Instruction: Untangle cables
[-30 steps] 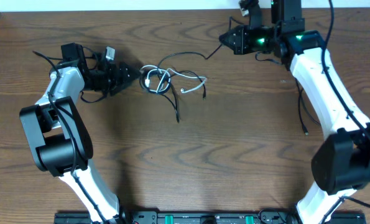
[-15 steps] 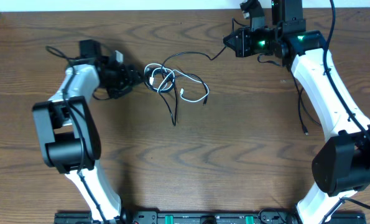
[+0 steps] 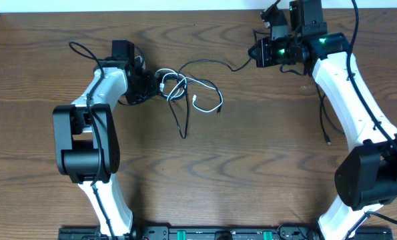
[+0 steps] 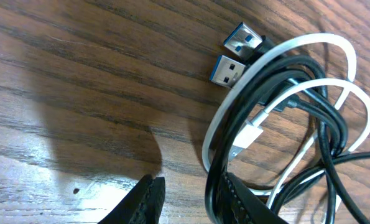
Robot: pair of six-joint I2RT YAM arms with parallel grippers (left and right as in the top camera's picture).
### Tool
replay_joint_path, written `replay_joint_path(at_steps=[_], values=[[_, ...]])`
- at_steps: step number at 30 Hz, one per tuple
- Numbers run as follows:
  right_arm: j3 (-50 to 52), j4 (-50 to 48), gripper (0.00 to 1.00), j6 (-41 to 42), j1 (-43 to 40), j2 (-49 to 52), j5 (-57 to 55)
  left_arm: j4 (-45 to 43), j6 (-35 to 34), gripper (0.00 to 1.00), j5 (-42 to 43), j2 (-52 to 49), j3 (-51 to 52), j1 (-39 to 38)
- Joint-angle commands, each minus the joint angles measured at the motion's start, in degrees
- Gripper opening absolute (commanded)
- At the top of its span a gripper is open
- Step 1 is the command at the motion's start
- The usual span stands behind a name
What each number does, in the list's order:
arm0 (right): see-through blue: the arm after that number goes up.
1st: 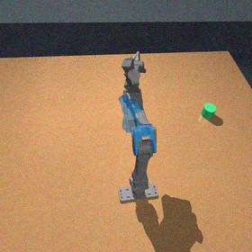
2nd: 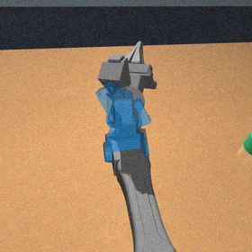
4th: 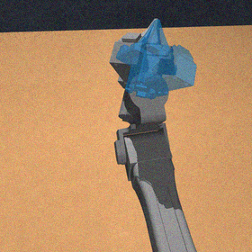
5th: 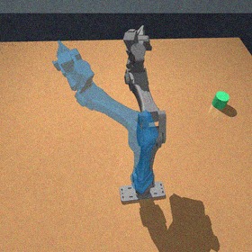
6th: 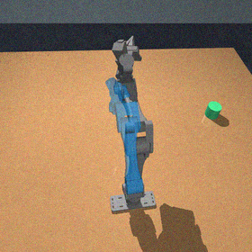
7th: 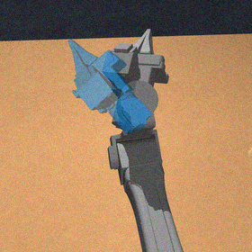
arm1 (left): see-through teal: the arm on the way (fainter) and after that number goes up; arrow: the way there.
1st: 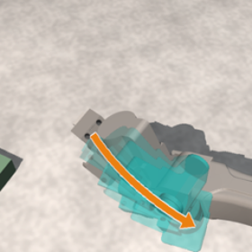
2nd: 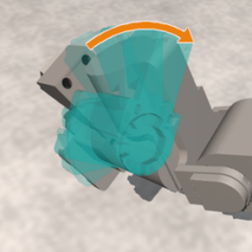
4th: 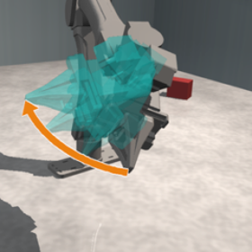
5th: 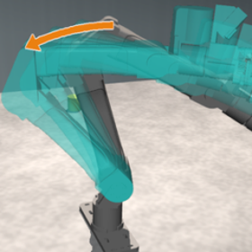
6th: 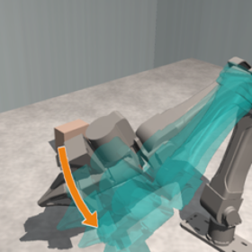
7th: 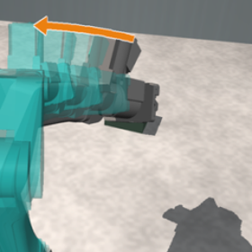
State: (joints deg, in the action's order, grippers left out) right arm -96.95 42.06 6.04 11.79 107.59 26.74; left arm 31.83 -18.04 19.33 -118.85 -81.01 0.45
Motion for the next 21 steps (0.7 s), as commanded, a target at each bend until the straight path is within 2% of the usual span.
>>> replay_joint_path(at_steps=[1,10,15,21], values=[[0.09,0.68,0.01,-0.98,-0.90,-1.20,-2.82,-0.09,-0.31,0.34,-2.56,-0.76,0.33,-0.04],[0.09,2.60,0.01,-1.03,-1.55,-1.20,-3.39,-0.48,-0.31,0.34,-3.91,-1.42,0.33,-0.07],[0.09,3.26,0.01,-0.57,-2.89,-1.20,-3.02,-0.48,-0.31,0.08,-6.56,-1.97,0.33,-0.04],[0.09,3.67,0.01,-0.55,-3.17,-1.20,-1.27,-0.68,-0.31,0.09,-6.56,-2.16,0.33,-0.17]])
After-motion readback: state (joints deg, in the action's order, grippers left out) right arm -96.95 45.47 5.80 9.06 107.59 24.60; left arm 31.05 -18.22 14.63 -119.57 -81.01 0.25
